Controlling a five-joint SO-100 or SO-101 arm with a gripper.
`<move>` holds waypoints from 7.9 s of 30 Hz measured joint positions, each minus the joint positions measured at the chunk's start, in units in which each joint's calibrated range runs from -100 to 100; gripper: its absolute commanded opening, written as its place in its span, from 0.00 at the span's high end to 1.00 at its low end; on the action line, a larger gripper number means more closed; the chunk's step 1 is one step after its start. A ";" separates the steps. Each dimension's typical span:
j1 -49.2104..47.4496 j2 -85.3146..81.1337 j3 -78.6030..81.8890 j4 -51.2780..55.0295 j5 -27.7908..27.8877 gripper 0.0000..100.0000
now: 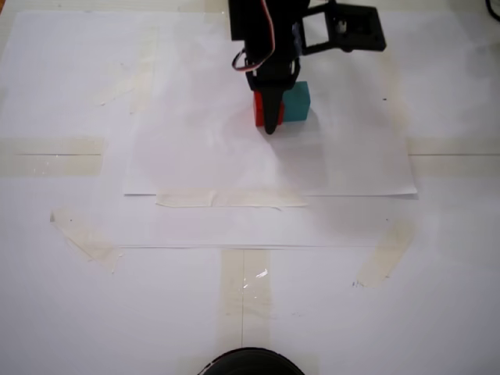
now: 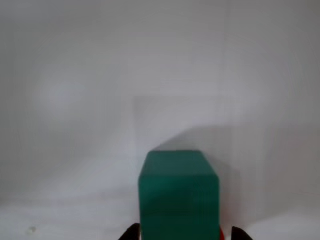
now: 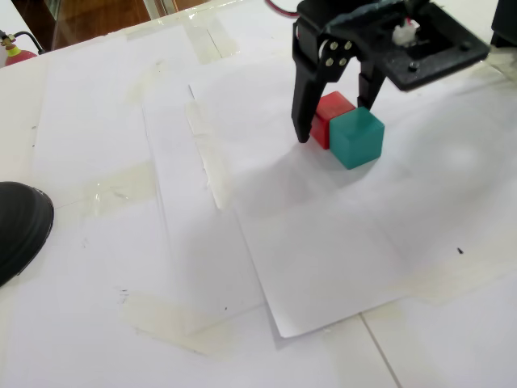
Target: Put the red cube on the top of the blue cube.
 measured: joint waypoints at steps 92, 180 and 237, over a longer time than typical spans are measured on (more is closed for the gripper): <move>-6.21 -3.21 -13.29 15.62 -4.59 0.87; -6.36 -3.21 -8.31 9.52 -4.79 0.85; -2.63 -31.15 -4.25 28.95 -21.15 0.80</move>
